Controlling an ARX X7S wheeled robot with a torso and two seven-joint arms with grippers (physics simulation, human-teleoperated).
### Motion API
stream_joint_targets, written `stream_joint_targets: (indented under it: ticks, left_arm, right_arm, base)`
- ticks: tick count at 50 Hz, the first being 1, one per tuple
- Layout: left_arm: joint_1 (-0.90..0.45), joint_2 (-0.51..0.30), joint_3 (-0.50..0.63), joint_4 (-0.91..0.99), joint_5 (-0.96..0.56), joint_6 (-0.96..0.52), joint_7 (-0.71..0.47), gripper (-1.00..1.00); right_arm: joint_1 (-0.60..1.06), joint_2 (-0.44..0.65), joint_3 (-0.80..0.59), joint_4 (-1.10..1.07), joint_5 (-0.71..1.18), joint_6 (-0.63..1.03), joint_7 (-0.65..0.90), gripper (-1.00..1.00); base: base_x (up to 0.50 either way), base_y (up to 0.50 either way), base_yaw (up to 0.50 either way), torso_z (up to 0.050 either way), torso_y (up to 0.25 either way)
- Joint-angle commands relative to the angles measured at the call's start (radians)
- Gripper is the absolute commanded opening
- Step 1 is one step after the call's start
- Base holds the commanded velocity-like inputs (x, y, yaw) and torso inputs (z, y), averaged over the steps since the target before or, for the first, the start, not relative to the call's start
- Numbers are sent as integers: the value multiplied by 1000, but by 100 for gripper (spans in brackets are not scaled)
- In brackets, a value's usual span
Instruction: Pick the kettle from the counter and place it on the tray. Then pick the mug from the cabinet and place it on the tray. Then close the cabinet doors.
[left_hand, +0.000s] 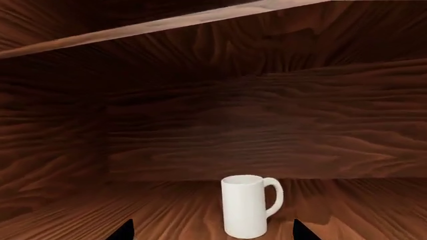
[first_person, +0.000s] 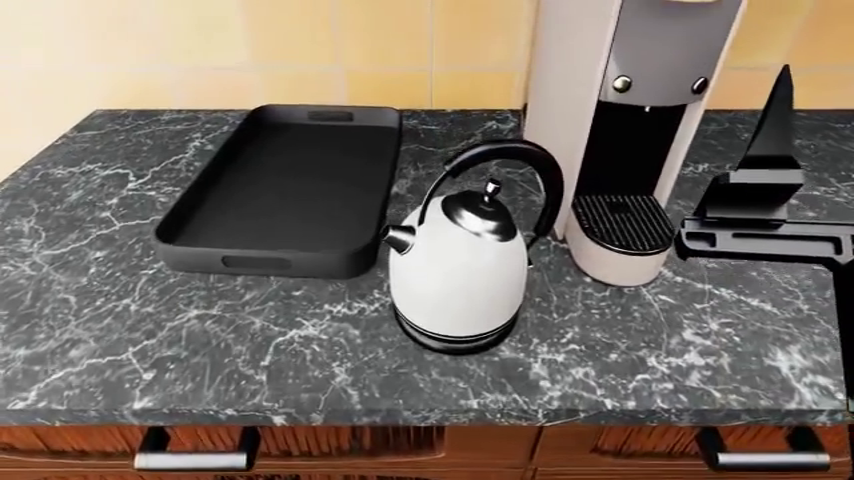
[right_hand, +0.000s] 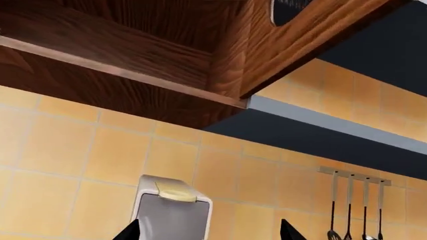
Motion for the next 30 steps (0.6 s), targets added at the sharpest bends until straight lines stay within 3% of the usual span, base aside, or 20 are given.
stream_joint_targets:
  ticks: [1,30]
  left_arm:
    - [4,-8,0,1,-3,1,-1,100]
    - [18,-19,3,6,-13,0,0,100]
  right_arm:
    - [2,-6,0,3,-1,5,0,100]
    - [-29,-15,-9,20,-25,-10,-7,100]
  base:
    - [387,0,0,0,0]
    - [387,0,0,0,1]
